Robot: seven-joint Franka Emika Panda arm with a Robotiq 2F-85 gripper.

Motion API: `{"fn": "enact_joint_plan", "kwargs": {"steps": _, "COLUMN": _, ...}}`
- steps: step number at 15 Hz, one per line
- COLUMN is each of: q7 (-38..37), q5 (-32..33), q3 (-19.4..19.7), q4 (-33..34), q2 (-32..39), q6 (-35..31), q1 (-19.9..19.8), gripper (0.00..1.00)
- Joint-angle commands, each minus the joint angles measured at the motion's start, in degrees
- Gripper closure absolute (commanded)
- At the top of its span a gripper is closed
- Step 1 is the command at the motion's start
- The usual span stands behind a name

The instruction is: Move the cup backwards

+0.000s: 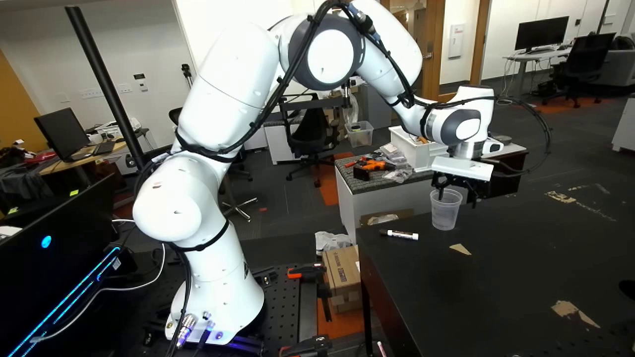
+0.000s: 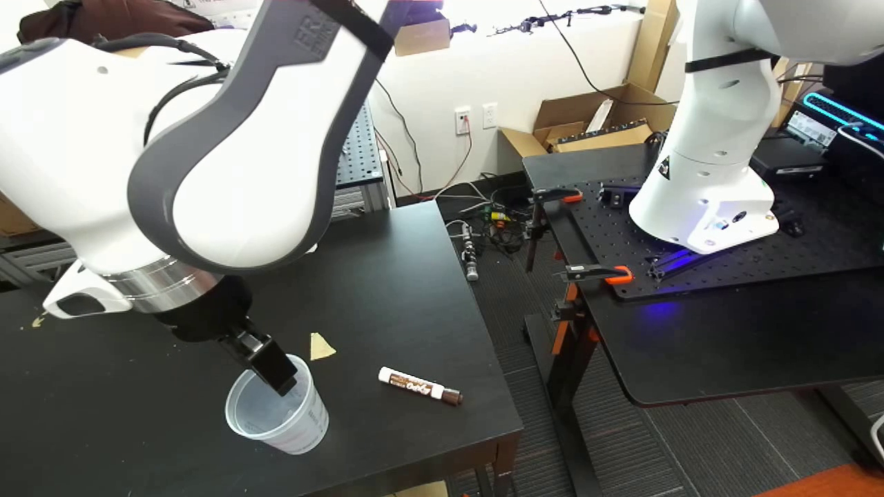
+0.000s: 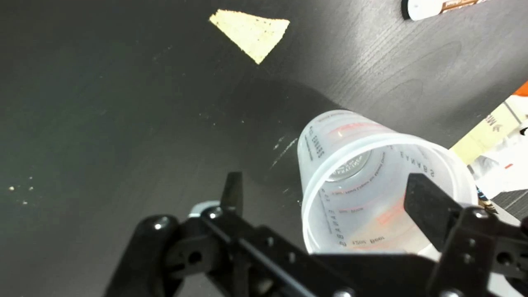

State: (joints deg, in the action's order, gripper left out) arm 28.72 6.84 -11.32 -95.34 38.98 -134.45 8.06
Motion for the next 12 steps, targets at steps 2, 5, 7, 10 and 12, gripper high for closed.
{"fn": "enact_joint_plan", "kwargs": {"steps": 2, "q7": -2.4, "q5": 1.5, "q3": 0.7, "q4": 1.5, "q2": 0.7, "q6": -0.6, "q1": 0.8, "gripper": 0.28}}
{"fn": "enact_joint_plan", "kwargs": {"steps": 5, "q7": -2.4, "q5": 1.6, "q3": 0.7, "q4": 2.0, "q2": 1.1, "q6": -0.3, "q1": 0.9, "gripper": 0.44}}
{"fn": "enact_joint_plan", "kwargs": {"steps": 7, "q7": -2.3, "q5": 1.5, "q3": 0.7, "q4": 2.5, "q2": 1.5, "q6": 0.0, "q1": 0.8, "gripper": 0.60}}
{"fn": "enact_joint_plan", "kwargs": {"steps": 10, "q7": -2.0, "q5": 1.7, "q3": 0.7, "q4": 3.2, "q2": 1.9, "q6": 0.2, "q1": 0.8, "gripper": 0.82}}
{"fn": "enact_joint_plan", "kwargs": {"steps": 12, "q7": -2.1, "q5": 1.8, "q3": 0.8, "q4": 3.7, "q2": 2.1, "q6": 0.4, "q1": 0.9, "gripper": 0.97}}
